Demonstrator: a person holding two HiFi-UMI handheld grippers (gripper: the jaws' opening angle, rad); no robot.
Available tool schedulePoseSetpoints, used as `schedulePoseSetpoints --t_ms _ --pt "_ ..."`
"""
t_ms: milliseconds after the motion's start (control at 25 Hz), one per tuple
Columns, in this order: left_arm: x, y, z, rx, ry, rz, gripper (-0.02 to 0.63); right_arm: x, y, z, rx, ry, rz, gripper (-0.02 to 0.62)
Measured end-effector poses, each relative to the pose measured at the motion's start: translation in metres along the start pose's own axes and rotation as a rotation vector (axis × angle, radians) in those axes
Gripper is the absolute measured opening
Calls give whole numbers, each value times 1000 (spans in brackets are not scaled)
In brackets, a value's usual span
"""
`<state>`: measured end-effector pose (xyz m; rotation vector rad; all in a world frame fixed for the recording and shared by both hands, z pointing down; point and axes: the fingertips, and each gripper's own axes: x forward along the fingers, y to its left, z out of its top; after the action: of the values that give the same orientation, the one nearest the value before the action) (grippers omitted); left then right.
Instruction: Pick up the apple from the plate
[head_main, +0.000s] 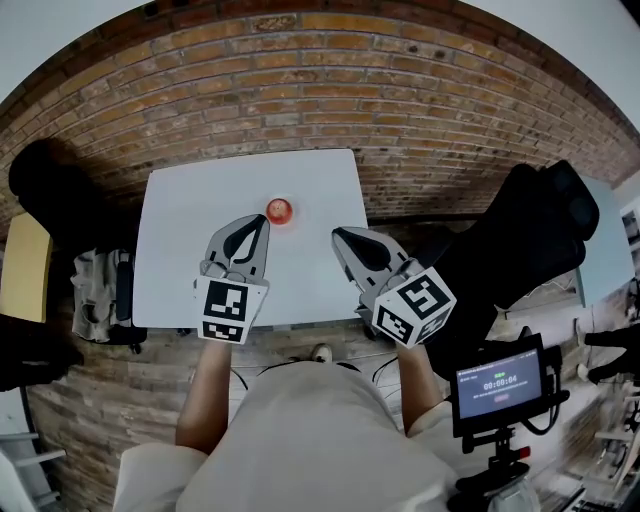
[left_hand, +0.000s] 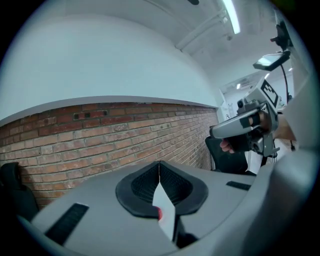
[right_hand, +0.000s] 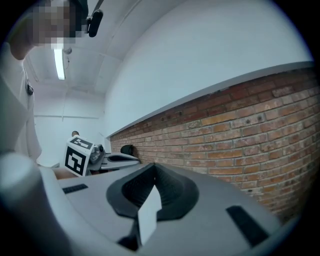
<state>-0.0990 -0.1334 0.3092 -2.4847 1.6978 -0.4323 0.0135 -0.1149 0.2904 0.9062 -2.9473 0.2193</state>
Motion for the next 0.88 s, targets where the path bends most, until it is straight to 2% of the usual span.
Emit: schedulePoseSetpoints --t_ms 560,880 --pt "22 -28 -25 -30 93 84 8 -10 -42 -28 79 18 83 3" --pt "35 -31 -36 -48 135 94 8 -6 -53 -36 55 21 59 3"
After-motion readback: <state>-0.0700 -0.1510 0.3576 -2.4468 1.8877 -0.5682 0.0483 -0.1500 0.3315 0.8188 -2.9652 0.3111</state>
